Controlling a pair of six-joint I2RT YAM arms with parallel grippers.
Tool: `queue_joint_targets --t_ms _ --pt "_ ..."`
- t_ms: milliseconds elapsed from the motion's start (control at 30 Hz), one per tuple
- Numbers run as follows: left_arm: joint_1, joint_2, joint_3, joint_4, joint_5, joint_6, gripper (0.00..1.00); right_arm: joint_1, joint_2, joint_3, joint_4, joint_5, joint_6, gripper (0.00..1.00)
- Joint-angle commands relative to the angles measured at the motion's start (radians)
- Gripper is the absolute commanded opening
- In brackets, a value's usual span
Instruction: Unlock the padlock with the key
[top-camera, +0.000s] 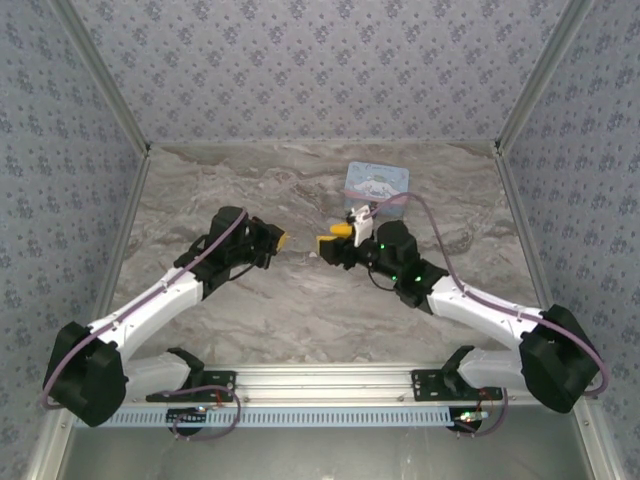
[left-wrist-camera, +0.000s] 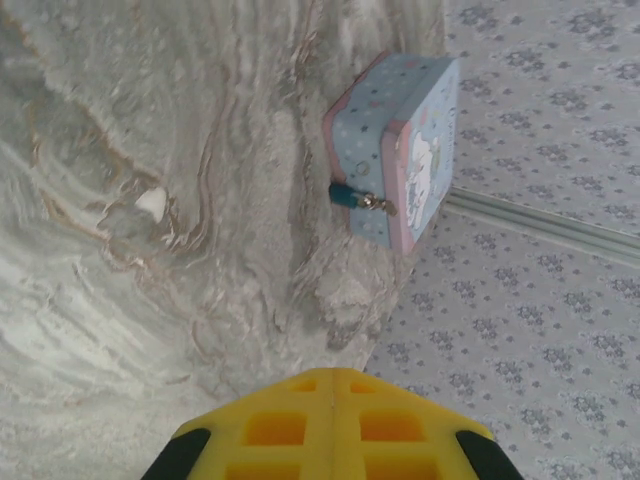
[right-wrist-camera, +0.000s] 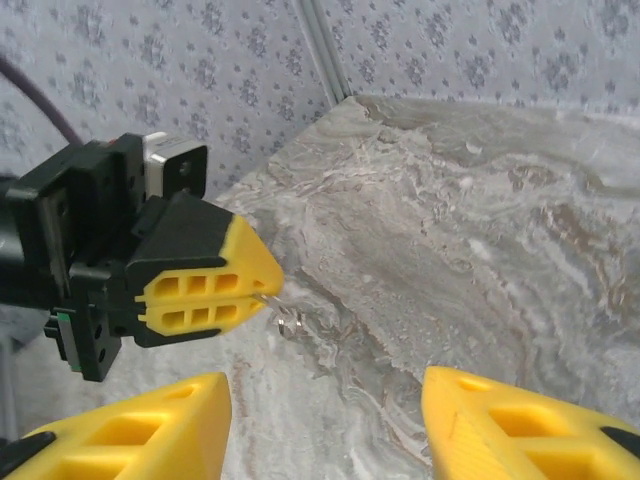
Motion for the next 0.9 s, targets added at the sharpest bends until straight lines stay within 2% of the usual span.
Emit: queue_joint_targets --t_ms 0,233,333,433,567,867 --pt "0.016 -0.004 0.018 0.084 -0.045 0.130 0.00 -0.079 0.020 -0.019 0.087 -0.261 0.212 0.58" --pt "0.023 -0.017 0.077 0.110 0.044 0.545 0.00 -0.171 0.146 0.036 0.234 -0.472 0.527 0.59" --pt "0.023 -0.044 0.065 0.149 0.087 0.696 0.00 -0.191 0.194 0.046 0.348 -0.508 0.660 0.61" --pt "0.024 -0.079 0.028 0.211 0.121 0.791 0.00 -0.196 0.238 0.066 0.407 -0.531 0.744 0.61" --pt "0.024 -0.118 -0.007 0.264 0.159 0.867 0.00 -0.193 0.289 0.079 0.493 -0.555 0.819 0.62" --pt "0.024 -0.134 -0.022 0.321 0.239 0.906 0.00 -0.156 0.330 0.111 0.561 -0.582 0.823 0.61"
